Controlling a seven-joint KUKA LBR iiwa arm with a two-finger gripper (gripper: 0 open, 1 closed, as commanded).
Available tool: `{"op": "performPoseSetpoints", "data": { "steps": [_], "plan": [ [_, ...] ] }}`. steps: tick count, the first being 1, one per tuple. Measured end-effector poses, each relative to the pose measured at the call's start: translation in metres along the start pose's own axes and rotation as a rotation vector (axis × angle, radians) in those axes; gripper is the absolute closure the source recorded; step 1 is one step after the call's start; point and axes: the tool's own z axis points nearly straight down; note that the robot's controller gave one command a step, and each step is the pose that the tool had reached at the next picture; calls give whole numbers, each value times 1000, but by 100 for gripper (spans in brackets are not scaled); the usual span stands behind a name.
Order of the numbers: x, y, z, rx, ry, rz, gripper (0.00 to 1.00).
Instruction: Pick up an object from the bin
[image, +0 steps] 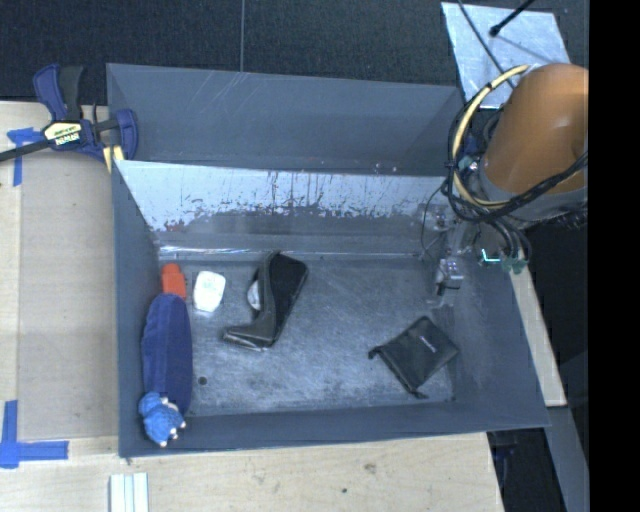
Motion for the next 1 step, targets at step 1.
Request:
{"op": "performPoseSetpoints", "data": {
  "steps": [1],
  "plan": [
    [50,-37,134,-1,0,-309,0]
  ]
}}
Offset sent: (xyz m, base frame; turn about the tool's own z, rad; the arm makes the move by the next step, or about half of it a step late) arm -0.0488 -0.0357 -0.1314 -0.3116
